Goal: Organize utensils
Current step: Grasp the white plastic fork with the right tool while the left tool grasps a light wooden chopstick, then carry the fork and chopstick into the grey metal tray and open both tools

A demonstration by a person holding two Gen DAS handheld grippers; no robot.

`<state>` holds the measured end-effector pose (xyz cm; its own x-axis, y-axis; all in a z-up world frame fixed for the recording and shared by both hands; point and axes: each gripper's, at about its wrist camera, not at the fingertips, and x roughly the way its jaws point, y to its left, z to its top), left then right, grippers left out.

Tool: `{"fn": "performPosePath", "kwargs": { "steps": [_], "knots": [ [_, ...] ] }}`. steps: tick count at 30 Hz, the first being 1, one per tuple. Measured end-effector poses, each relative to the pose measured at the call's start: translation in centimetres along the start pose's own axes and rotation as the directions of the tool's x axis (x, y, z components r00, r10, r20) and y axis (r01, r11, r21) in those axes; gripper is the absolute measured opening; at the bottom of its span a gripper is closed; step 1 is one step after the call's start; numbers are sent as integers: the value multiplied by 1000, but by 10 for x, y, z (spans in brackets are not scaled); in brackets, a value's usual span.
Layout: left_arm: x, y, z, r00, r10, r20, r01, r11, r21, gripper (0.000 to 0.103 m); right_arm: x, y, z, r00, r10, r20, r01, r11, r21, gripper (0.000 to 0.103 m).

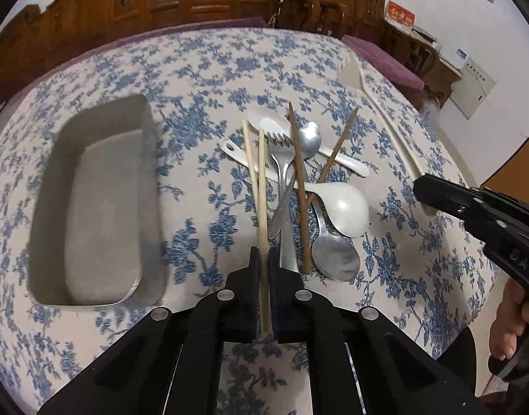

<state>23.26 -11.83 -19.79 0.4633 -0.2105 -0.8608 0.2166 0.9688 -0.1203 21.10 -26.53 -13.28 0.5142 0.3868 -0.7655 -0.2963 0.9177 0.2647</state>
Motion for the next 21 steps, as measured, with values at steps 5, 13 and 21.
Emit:
{"fn": "performPosePath", "kwargs": {
  "steps": [5,13,21],
  "knots": [
    [-20,4,0,999,8,46,-8,1000,3,4,-3,10,0,1000,12,3,-12,1000,-15,6],
    [-45,31,2,995,27,94,-25,999,-23,4,-6,36,1,999,44,9,-44,997,-57,6],
    [-56,78,0,993,67,101,-59,995,-79,4,1,70,6,998,66,5,-65,993,-100,6]
  ]
}}
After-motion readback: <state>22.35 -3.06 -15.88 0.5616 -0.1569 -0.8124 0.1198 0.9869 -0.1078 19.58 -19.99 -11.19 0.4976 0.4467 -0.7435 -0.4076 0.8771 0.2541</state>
